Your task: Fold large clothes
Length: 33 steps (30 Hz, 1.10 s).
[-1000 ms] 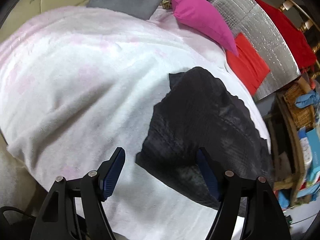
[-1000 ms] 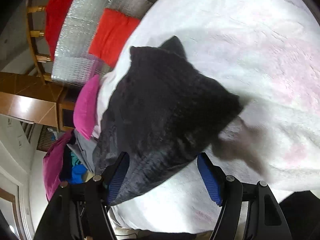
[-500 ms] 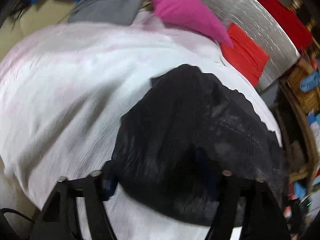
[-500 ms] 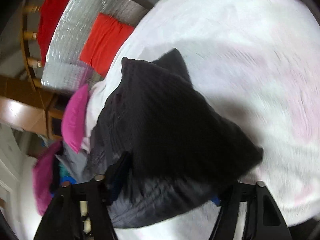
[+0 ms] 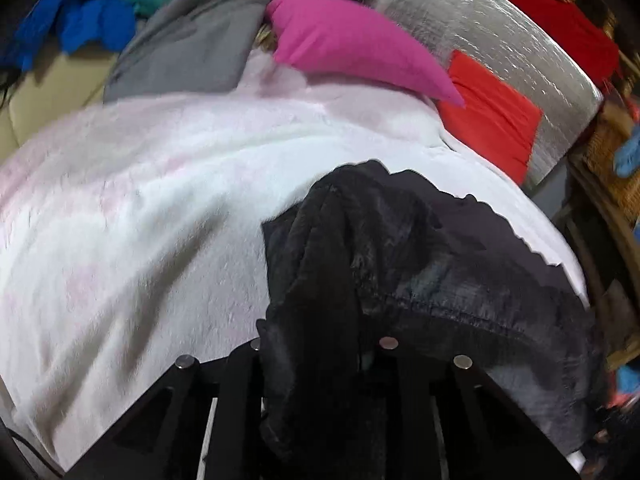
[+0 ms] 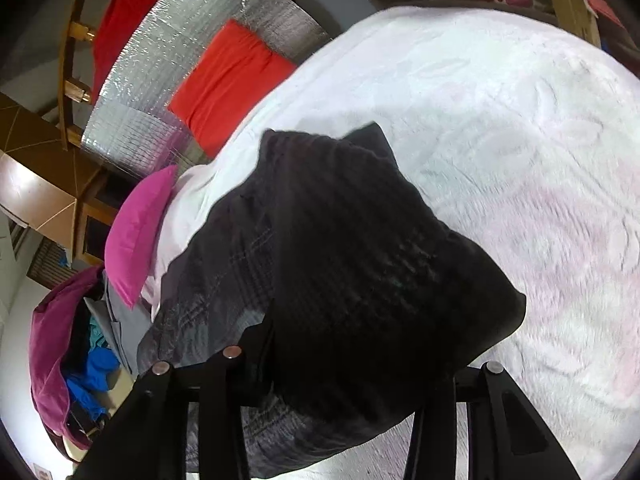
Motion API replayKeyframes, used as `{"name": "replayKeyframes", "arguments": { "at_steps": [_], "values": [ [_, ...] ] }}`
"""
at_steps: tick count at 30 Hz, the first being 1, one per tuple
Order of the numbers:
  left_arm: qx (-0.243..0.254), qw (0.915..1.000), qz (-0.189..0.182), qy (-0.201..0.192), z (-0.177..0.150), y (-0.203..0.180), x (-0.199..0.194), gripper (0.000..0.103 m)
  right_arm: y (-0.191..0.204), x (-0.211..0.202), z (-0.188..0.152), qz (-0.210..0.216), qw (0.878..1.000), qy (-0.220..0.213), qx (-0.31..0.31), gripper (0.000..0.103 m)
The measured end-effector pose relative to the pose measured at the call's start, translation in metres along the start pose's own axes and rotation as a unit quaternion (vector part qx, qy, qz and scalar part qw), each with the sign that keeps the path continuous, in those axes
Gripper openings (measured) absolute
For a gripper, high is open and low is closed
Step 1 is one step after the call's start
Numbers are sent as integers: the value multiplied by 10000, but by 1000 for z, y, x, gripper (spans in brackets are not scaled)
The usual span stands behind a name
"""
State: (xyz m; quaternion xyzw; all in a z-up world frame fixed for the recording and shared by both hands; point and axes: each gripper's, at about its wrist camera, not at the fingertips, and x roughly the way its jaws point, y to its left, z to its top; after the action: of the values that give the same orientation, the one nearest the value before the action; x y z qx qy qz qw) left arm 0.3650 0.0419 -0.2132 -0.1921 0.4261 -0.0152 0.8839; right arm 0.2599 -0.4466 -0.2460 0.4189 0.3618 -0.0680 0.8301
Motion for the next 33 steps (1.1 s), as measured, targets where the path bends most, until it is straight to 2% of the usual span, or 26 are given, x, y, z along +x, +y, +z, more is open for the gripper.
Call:
{"name": "replayKeyframes", "arguments": {
  "at_steps": [1, 2, 3, 4, 6, 9, 11, 14, 16, 18, 19, 21, 24, 27, 30, 31, 33],
  "values": [
    [-90, 9999, -79, 19, -3, 5, -8, 21, -6, -3, -1, 58, 9999, 25, 84, 47],
    [-169, 9998, -142, 16, -6, 11, -16, 27, -11, -4, -1, 135, 9997, 73, 205, 51],
    [-241, 9996, -170, 21, -9, 17, -24, 38, -14, -3, 0, 177, 9993, 131, 312, 54],
    [-328, 9993, -181, 17, -17, 28, -38, 44, -19, -3, 0, 242, 9985, 202, 451, 55],
    [-529, 9984, -158, -138, -25, 42, -57, 68, -21, -1, -1, 279, 9980, 244, 521, 58],
    [-626, 9972, -287, -294, -38, 52, -77, 71, -17, 0, 0, 205, 9988, 208, 396, 60],
    [-614, 9967, -521, -66, -47, 52, -71, 74, -10, 2, 1, 174, 9991, 180, 347, 61],
    [-1116, 9869, -971, 649, -58, 58, -43, 74, -8, 2, -2, 143, 9993, 143, 309, 64],
    [-1405, 9818, -1047, 731, -59, 62, -32, 73, -5, 3, -3, 107, 9996, 126, 231, 66],
    [-1490, 9785, -1243, 699, -56, 60, -27, 72, -3, 4, -4, 69, 9999, 98, 106, 67],
    [-1458, 9789, -1283, 642, -53, 58, -27, 70, -3, 4, -4, 55, 9999, 92, 69, 66],
    [-1326, 9819, -1238, 545, -45, 52, -23, 49, -5, 4, -3, 30, 10000, 87, -3, 61],
    [-1233, 9832, -1267, 459, -32, 45, -17, 37, -2, 4, -3, 23, 9999, 44, -105, 52],
    [-1106, 9858, -1249, 175, -8, 38, -15, 31, 7, 6, -3, 133, 9997, -1, -197, 45],
    [-972, 9873, -1247, -126, 7, 32, -19, 30, 17, 5, -4, 354, 9990, -170, -223, 43],
    [-887, 9893, -1153, -149, 8, 29, -19, 30, 19, 6, -3, 368, 9987, -237, -250, 43],
    [-768, 9938, -803, 96, 1, 26, -10, 31, 17, 17, -3, 167, 9994, -214, -216, 44]
  ]
}}
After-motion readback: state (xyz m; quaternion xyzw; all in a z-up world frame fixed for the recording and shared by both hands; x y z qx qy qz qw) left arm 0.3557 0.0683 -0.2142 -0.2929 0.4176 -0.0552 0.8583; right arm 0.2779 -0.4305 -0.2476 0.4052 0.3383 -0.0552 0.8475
